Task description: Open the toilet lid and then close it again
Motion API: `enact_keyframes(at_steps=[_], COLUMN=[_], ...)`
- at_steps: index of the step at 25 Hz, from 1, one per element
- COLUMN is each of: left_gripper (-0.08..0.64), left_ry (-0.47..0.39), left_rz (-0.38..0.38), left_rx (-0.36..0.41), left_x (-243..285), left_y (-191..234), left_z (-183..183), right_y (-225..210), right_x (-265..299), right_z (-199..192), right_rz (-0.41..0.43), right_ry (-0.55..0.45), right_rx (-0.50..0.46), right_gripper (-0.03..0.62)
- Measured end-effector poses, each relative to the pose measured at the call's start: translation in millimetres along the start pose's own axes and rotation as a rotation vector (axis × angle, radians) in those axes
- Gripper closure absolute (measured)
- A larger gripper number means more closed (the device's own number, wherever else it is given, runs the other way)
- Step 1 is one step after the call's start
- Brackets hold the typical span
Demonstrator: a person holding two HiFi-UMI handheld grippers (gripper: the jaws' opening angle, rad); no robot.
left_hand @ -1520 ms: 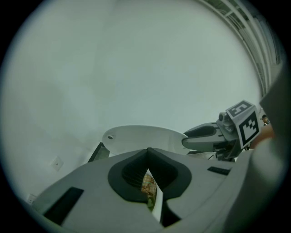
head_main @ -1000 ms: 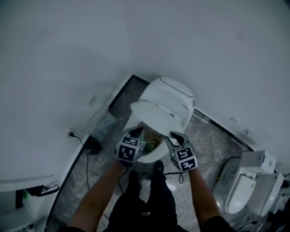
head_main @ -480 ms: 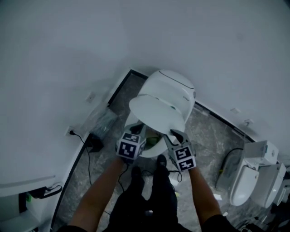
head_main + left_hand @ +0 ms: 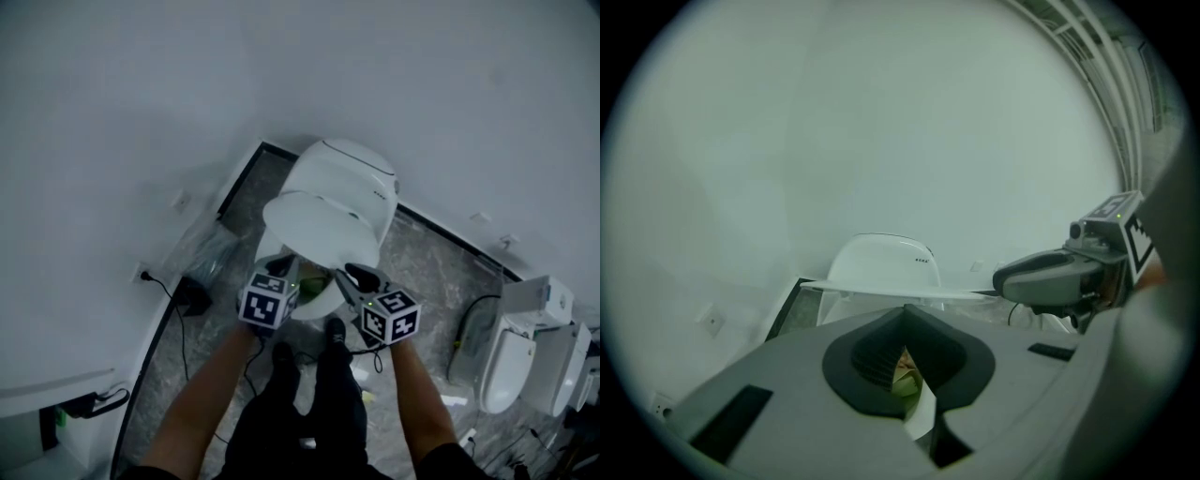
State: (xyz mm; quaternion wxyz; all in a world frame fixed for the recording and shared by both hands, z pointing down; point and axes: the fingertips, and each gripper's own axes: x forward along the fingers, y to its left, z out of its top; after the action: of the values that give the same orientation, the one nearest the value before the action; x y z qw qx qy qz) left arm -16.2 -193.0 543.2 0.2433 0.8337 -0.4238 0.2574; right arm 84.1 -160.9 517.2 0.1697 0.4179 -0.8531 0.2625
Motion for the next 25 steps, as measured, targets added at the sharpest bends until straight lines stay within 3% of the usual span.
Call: enact_keyframes(at_steps=[3, 8, 18, 25], left_gripper=[0.554, 0.554, 0.554, 0.554], left_ry=[0.006, 0.010, 0.006, 0.060], left_rz=[0.000, 0.007, 0.023, 0.009], left_rx=[-0.003, 0.000, 0.004, 0.017], left_x=[-4, -14, -23, -10], left_y=[2, 11, 30, 32], left_z=[-9, -20, -29, -63], right_y=[-8, -13, 4, 13], right_x=[9, 21, 32, 39], right_z=[-1, -15, -55, -80], right_rz=[-0.030, -0.058, -0.054, -0.054], right_ry=[-0.002, 0.037, 0.121, 0.143], right_rx=[0.074, 0.137, 0.146, 0.174], right_gripper=[0.537, 0.572, 0.574, 0.575])
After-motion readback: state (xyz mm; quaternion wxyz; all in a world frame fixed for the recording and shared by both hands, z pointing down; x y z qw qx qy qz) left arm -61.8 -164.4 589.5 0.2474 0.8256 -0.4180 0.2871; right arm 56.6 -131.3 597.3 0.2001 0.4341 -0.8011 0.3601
